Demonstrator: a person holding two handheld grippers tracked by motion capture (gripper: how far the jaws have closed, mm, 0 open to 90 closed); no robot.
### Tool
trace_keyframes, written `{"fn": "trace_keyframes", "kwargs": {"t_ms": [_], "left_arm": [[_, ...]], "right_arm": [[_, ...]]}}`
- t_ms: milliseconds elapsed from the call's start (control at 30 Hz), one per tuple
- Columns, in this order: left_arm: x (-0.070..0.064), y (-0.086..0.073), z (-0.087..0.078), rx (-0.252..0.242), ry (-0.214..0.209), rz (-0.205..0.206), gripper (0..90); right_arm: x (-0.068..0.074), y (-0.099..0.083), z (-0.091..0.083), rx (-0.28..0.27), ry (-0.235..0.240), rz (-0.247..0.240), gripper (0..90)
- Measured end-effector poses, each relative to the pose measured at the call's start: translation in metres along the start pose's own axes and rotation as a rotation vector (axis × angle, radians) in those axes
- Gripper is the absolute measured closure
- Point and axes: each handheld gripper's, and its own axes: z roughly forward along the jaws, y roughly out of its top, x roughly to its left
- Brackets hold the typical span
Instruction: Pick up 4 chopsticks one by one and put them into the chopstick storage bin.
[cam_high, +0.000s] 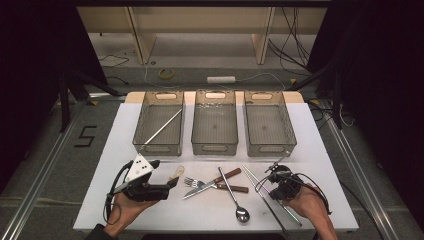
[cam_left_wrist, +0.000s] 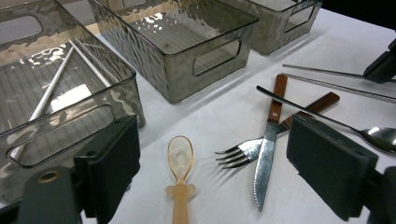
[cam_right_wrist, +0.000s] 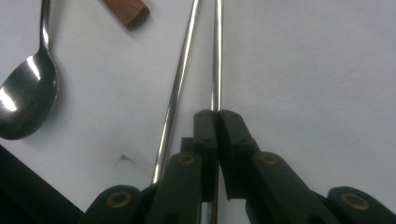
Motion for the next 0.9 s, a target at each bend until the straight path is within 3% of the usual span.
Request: {"fn": "trace_keyframes", "kwargs": {"t_ms": [200, 400, 500, 900], "left_arm": [[-0.001, 0.001, 0.001, 0.005, -0.014, 0.006, 17.0], [-0.007, 0.002, 0.007, 0.022, -0.05, 0.023, 16.9], [-0.011, 0.004, 0.011, 0.036, -0.105, 0.025, 16.9], [-0.037, 0.025, 0.031, 0.105, -0.214, 0.15, 17.1]], "right_arm": [[0.003, 0.002, -0.01, -0.039, 0.014, -0.053, 86.4], [0.022, 0.011, -0.022, -0.069, 0.037, -0.139, 86.4], [0.033, 0.016, -0.026, -0.08, 0.046, -0.198, 86.4], [0.069, 0.027, -0.035, -0.087, 0.071, -0.379, 86.4]]}}
